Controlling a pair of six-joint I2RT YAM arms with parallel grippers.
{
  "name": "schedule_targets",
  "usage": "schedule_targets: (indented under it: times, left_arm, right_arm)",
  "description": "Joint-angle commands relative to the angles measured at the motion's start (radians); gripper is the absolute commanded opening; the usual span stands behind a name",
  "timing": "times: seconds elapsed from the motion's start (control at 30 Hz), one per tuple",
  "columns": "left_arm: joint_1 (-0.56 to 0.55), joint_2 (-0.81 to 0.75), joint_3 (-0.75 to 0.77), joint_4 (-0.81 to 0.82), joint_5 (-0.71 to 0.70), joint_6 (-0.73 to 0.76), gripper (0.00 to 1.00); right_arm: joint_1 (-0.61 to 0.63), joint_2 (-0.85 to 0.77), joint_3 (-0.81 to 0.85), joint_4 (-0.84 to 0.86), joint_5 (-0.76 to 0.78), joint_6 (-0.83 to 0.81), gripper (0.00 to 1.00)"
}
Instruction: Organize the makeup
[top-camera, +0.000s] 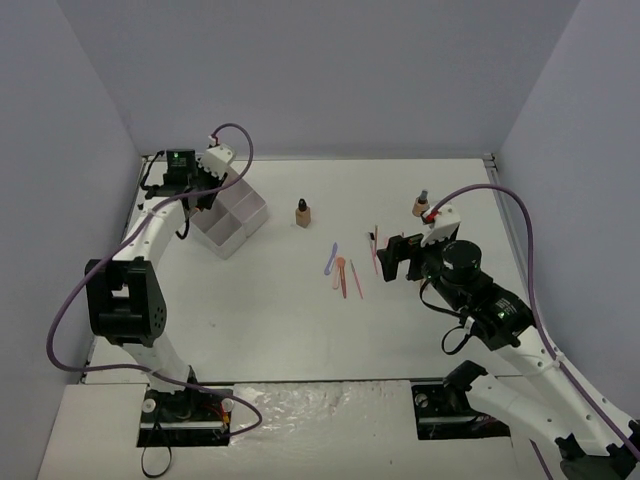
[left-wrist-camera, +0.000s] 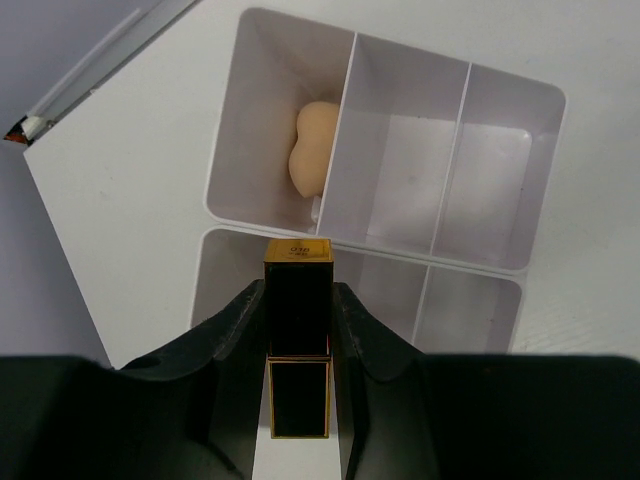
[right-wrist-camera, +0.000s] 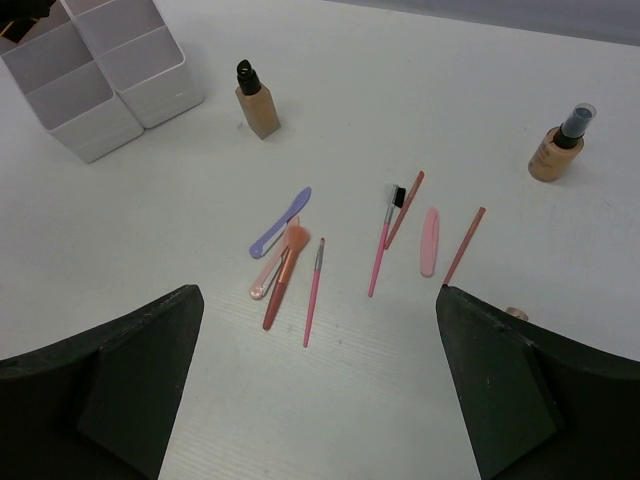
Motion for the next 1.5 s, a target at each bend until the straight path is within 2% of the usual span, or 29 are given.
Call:
schedule_targets:
  times: [0.0, 0.33, 0.6, 0.83, 1.1, 1.23, 1.37, 1.47]
  left_arm:
    - [0.024, -0.004, 0.056, 0.042, 0.014, 0.058, 0.02]
    - [0.062, -0.002, 0.035, 0.055, 0.012, 0.099, 0.04]
    - [0.063, 0.023, 0.040, 0.046, 0.001, 0.140, 0.11]
    - [0.063, 0.022, 0.052, 0.041, 0.008, 0.135, 0.37]
    - [0.062, 0.001, 0.043, 0.043, -0.003, 0.122, 0.55]
    - [0.062, -0.043, 0.068, 0.057, -0.018, 0.024, 0.66]
    - [0.063, -0.109, 0.109, 0.052, -0.045, -0.130, 0.78]
    - [0.062, -0.157, 0.118, 0.021, -0.072, -0.210, 0.90]
  right_arm:
    - [-0.007, 0.020, 0.010, 0.083, -0.015, -0.012, 1.00]
    - [-0.007, 0.045, 0.011, 0.088, -0.018, -0.014, 1.00]
    - [-0.006, 0.052, 0.006, 0.099, -0.018, -0.012, 1.00]
    - [-0.007, 0.047, 0.004, 0.099, -0.016, -0.010, 1.00]
    - [-0.007, 0.044, 0.002, 0.099, -0.024, 0.003, 1.00]
    - [-0.008, 0.066, 0.013, 0.075, 0.117, 0.082, 0.99]
    - [-0.029, 0.137, 0.037, -0.033, 0.290, 0.207, 0.99]
    - [-0.074, 0.219, 0.056, -0.085, 0.299, 0.287, 0.98]
